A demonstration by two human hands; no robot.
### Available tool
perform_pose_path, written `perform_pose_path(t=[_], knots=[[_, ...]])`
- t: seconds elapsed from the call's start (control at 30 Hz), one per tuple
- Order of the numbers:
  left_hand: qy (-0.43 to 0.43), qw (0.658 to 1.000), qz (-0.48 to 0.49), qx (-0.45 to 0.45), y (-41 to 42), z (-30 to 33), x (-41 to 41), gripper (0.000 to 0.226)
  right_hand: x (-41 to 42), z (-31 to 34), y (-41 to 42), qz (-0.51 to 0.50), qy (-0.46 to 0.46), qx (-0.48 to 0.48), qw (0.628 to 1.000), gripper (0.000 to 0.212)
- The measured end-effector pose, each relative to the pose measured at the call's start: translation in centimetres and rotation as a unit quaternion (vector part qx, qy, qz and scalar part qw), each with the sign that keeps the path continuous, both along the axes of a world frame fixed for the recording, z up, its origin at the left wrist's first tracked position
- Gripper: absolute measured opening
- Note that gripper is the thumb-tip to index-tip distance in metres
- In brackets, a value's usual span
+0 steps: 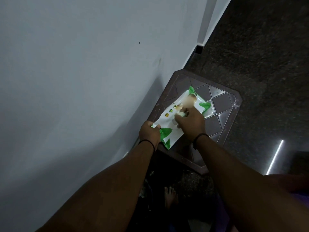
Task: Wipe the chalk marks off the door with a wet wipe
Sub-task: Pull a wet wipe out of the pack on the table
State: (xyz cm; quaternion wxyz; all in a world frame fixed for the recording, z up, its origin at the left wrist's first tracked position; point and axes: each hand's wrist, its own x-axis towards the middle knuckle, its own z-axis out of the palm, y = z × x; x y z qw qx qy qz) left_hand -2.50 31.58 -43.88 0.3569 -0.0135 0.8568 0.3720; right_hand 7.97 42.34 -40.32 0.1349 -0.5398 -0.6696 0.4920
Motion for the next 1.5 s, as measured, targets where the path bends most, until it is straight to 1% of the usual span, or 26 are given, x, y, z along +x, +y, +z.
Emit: perform_pose_path(t=[0.07, 0.13, 0.2, 0.27, 0.33, 0.4, 0.43, 0.47, 0.5, 0.53, 0.6, 0.67, 0.73, 0.77, 0.83, 0.9, 0.93, 0.97, 1.03, 1.13, 1.17, 1.27, 1.33, 1.43, 1.5], knots=[[0.002, 1.0, 0.001, -0.002, 0.2, -0.1, -0.2, 0.023, 0.3, 0.3, 0.1, -0.085, 0.103, -0.064, 0.989, 0.013], [0.004, 1.0, 0.001, -0.01, 0.2, -0.1, -0.5, 0.024, 0.6, 0.5, 0.3, -0.134, 0.156, -0.134, 0.969, 0.015], [0.007, 1.0, -0.01, -0.019, 0.1, 0.3, -0.6, 0.025, 1.0, 0.7, 0.6, -0.147, 0.17, -0.191, 0.956, 0.014], [0.032, 0.998, -0.043, -0.042, 0.1, 1.0, -0.5, 0.027, 1.4, 0.8, 0.8, -0.148, 0.167, -0.212, 0.951, 0.011], [0.092, 0.988, -0.092, -0.089, 0.0, 1.8, -0.3, 0.032, 1.7, 0.8, 0.7, -0.154, 0.161, -0.214, 0.951, 0.011], [0.183, 0.966, -0.132, -0.123, 0.0, 2.9, 0.0, 0.034, 1.9, 0.6, 0.5, -0.151, 0.163, -0.213, 0.951, 0.012], [0.227, 0.955, -0.148, -0.116, 0.2, 3.5, 0.2, 0.032, 2.0, 0.6, 0.4, -0.144, 0.163, -0.209, 0.953, 0.014], [0.256, 0.949, -0.16, -0.088, 0.3, 4.1, 0.4, 0.029, 2.0, 0.6, 0.2, -0.137, 0.159, -0.204, 0.956, 0.017], [0.261, 0.95, -0.168, -0.046, 0.6, 4.8, 0.7, 0.026, 2.0, 0.7, 0.1, -0.132, 0.154, -0.198, 0.959, 0.02], [0.243, 0.955, -0.172, -0.002, 1.0, 5.4, 1.0, 0.024, 2.0, 0.7, -0.1, -0.127, 0.15, -0.194, 0.961, 0.022], [0.17, 0.967, -0.18, 0.062, 1.9, 6.4, 1.5, 0.025, 2.0, 0.9, -0.5, -0.105, 0.151, -0.189, 0.964, 0.024], [0.096, 0.971, -0.192, 0.104, 2.6, 7.2, 1.9, 0.029, 1.9, 1.3, -0.8, -0.073, 0.162, -0.195, 0.965, 0.017], [0.063, 0.967, -0.206, 0.138, 2.8, 7.4, 2.0, 0.027, 1.7, 1.8, -1.0, -0.064, 0.172, -0.208, 0.961, 0.015], [0.068, 0.963, -0.216, 0.147, 2.7, 7.4, 1.8, 0.023, 1.5, 2.1, -1.0, -0.07, 0.176, -0.218, 0.957, 0.014], [0.087, 0.96, -0.23, 0.133, 2.4, 7.4, 1.3, 0.015, 1.2, 2.8, -1.0, -0.08, 0.178, -0.234, 0.953, 0.013], [0.097, 0.966, -0.211, 0.11, 2.1, 7.3, 0.8, 0.009, 1.1, 3.2, -1.0, -0.076, 0.18, -0.235, 0.952, 0.01], [0.085, 0.973, -0.187, 0.106, 1.9, 7.4, 0.7, 0.008, 1.1, 3.4, -1.1, -0.073, 0.182, -0.234, 0.952, 0.007], [0.067, 0.979, -0.162, 0.104, 1.7, 7.6, 0.6, 0.01, 1.1, 3.6, -1.2, -0.069, 0.187, -0.232, 0.952, 0.006], [0.043, 0.985, -0.134, 0.101, 1.2, 8.0, 0.6, 0.014, 1.2, 4.0, -1.6, -0.057, 0.189, -0.228, 0.954, 0.014], [0.04, 0.988, -0.107, 0.104, 0.0, 9.4, 0.3, 0.016, 0.8, 5.2, -2.5, -0.032, 0.181, -0.236, 0.954, 0.027], [0.04, 0.989, -0.097, 0.105, -0.3, 10.2, 0.1, 0.016, 0.4, 5.9, -3.0, -0.022, 0.188, -0.241, 0.952, 0.028], [0.049, 0.991, -0.081, 0.098, -1.4, 13.1, -0.8, 0.009, -0.8, 8.7, -4.4, 0.018, 0.219, -0.243, 0.945, 0.025], [0.06, 0.991, -0.077, 0.094, -2.3, 15.3, -1.7, 0.021, -1.6, 10.8, -5.2, 0.036, 0.225, -0.227, 0.947, 0.022], [0.052, 0.989, -0.049, 0.134, -3.8, 19.1, -2.6, 0.03, -2.7, 14.1, -6.1, 0.023, 0.232, -0.205, 0.951, 0.002], [0.053, 0.984, -0.033, 0.166, -5.3, 21.8, -2.9, 0.029, -3.2, 16.7, -7.1, 0.024, 0.247, -0.196, 0.949, 0.014]])
